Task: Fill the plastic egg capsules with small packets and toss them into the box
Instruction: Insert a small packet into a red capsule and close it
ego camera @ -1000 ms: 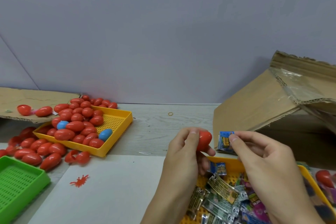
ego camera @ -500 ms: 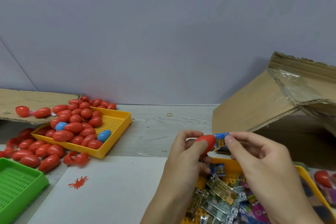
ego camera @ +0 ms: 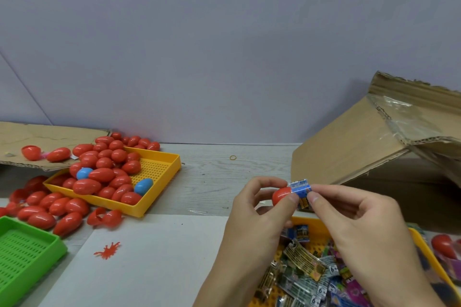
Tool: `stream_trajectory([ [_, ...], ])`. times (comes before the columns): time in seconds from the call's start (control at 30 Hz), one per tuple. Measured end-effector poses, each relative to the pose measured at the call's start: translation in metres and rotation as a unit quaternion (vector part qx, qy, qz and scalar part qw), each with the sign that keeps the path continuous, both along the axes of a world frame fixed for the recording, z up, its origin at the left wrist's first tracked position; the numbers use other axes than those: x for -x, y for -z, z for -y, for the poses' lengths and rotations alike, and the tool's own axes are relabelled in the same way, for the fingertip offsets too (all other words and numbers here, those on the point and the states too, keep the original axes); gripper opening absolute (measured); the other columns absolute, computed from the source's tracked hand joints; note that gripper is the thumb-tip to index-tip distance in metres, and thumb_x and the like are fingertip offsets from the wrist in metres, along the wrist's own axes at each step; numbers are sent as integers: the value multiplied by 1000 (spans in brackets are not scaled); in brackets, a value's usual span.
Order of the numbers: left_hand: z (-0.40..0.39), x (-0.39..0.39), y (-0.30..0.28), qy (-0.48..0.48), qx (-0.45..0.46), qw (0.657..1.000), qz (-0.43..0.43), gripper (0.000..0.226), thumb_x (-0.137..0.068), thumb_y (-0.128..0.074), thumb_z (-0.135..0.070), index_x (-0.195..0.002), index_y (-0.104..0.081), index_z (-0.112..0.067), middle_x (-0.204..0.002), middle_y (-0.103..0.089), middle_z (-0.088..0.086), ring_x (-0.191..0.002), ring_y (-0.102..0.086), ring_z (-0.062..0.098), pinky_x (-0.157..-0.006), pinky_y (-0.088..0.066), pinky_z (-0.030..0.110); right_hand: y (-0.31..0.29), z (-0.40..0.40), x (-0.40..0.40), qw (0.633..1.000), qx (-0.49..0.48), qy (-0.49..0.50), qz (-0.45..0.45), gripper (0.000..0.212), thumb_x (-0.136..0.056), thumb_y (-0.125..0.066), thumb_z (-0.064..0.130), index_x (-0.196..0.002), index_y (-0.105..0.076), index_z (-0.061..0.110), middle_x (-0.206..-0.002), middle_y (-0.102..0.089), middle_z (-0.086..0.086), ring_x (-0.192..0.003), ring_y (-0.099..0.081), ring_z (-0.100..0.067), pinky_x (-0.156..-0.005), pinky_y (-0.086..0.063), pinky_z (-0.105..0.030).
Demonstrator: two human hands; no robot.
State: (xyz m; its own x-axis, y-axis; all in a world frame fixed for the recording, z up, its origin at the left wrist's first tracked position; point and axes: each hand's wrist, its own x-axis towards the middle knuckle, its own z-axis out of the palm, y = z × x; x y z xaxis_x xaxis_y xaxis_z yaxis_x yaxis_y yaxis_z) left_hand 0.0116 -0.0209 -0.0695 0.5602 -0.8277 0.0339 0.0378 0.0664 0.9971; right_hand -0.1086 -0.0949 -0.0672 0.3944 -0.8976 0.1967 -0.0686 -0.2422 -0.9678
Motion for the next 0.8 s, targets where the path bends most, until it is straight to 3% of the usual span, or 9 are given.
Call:
stream_trajectory([
  [0.17,0,2,0,-31,-1,998,48,21,-87,-73,-18,-98,-64,-33,-98,-69,-15,-90,-70,17,-74,-61,32,1,1,0,1000,5,-12,7,23,-82,-74,12,-77,-74,34,-76,-75,18,-76,-71,2,-65,-54,-15],
  [0.3,2,2,-1,-44,11,998,49,33,-83,-74,-5,-105,-59,-26,-97,-69,-15,-85,-69,13,-64,-53,18,0,0,-2,1000,-5,-17,22,15,-78,-77,16,-78,-76,31,-77,-76,14,-77,-72,-1,-67,-58,-17],
  [0.4,2,3,-2,-34,16,998,55,38,-81,-74,1,-105,-58,-23,-98,-68,-13,-86,-68,8,-62,-53,16,-1,0,-1,999,-14,-5,32,9,-77,-77,22,-77,-77,31,-76,-76,15,-75,-71,1,-69,-53,-18],
  [0.5,1,3,-4,-11,24,998,65,38,-79,-75,4,-103,-59,-20,-99,-69,-10,-80,-70,7,-63,-58,23,-2,1,-1,999,-15,10,41,10,-78,-77,22,-72,-79,30,-74,-75,14,-73,-71,1,-61,-56,-16],
  [0.6,-1,4,-5,8,39,997,70,31,-78,-78,0,-96,-64,-21,-97,-71,-4,-73,-71,8,-67,-61,30,-4,0,-1,999,-5,11,48,23,-78,-77,23,-80,-76,45,-74,-75,14,-73,-71,0,-63,-53,-10],
  [0.7,-1,3,-5,4,60,995,79,19,-83,-78,-9,-93,-66,-21,-97,-72,-3,-87,-71,14,-72,-62,34,-6,-1,-1,998,-11,12,53,23,-77,-77,25,-79,-75,47,-73,-75,12,-72,-71,-1,-59,-55,-15],
  [0.8,0,3,-5,-3,65,995,82,19,-84,-76,-6,-94,-64,-18,-99,-72,-4,-95,-69,18,-74,-62,37,-8,-2,-1,998,-35,11,59,19,-77,-76,28,-78,-75,47,-71,-75,11,-69,-70,1,-53,-49,-13],
])
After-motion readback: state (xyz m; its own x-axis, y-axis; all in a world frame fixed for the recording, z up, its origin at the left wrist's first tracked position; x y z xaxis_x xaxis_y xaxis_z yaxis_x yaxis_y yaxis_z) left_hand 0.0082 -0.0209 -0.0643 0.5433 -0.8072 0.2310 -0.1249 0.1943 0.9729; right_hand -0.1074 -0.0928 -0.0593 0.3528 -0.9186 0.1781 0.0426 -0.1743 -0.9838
